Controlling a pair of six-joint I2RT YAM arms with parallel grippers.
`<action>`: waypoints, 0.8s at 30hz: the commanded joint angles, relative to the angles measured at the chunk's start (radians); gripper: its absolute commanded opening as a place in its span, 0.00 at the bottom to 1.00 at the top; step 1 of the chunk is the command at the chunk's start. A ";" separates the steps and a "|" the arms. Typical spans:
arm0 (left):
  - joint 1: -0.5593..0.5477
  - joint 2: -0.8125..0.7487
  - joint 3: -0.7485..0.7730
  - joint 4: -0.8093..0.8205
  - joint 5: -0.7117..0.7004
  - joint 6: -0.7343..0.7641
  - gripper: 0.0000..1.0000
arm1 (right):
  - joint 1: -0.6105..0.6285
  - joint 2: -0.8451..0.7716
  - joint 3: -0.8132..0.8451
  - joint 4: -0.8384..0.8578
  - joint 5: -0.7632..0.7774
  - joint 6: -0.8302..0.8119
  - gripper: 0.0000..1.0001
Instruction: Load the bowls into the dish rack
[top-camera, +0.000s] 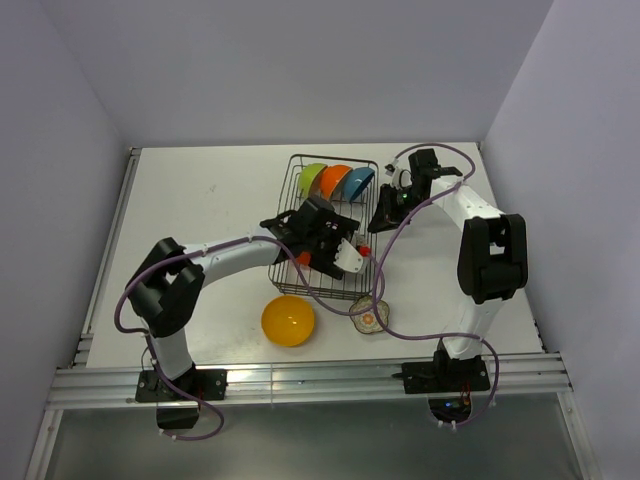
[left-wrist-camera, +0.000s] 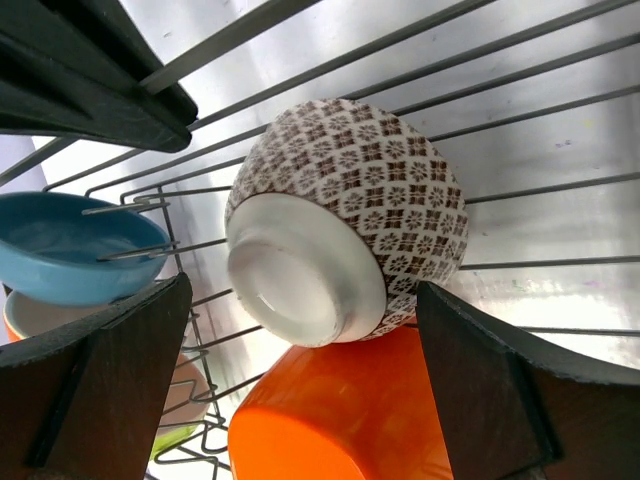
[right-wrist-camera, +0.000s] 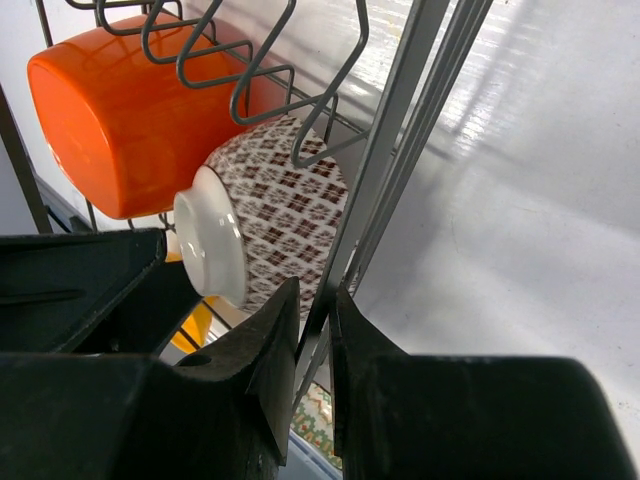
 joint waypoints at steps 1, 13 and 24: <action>0.002 -0.008 0.057 -0.046 0.067 -0.002 1.00 | 0.006 0.001 0.058 0.020 -0.033 -0.064 0.00; 0.013 -0.103 0.090 -0.109 0.190 -0.097 0.50 | 0.007 -0.004 0.051 0.026 -0.031 -0.061 0.00; 0.005 -0.080 0.130 -0.192 0.271 -0.230 0.37 | 0.006 -0.002 0.051 0.037 -0.034 -0.049 0.00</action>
